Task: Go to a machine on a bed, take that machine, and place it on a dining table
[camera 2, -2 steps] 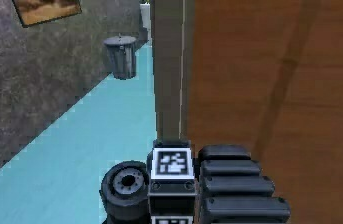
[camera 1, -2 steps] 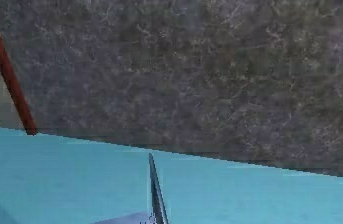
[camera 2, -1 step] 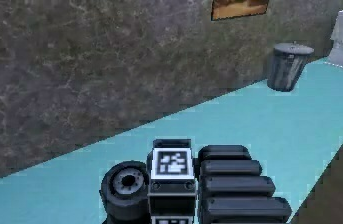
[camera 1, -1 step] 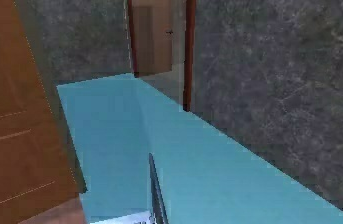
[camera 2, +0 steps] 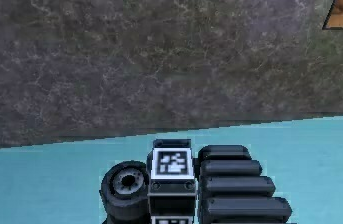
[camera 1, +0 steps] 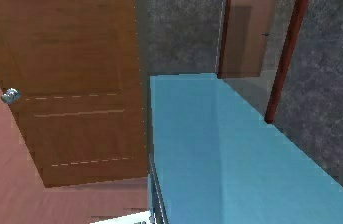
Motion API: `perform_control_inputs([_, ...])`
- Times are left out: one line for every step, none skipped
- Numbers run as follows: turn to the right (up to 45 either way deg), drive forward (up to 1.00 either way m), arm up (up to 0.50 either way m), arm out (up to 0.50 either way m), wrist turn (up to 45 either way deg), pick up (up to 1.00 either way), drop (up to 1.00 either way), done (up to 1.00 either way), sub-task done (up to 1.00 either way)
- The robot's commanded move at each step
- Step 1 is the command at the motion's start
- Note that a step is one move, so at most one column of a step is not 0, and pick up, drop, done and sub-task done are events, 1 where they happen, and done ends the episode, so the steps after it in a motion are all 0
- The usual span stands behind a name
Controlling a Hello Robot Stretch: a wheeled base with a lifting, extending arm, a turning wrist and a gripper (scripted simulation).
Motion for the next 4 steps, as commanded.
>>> perform_control_inputs([0.0,0.20,0.00,0.00,0.0,0.00,0.00,0.00,0.00])
perform_control_inputs([-45.0,0.00,0.00,0.00,0.0,0.00,0.00,0.00,0.00])
perform_control_inputs([-30.0,0.00,0.00,0.00,0.0,0.00,0.00,0.00,0.00])
perform_control_inputs([0.0,1.00,0.00,0.00,0.0,0.00,0.00,0.00,0.00])
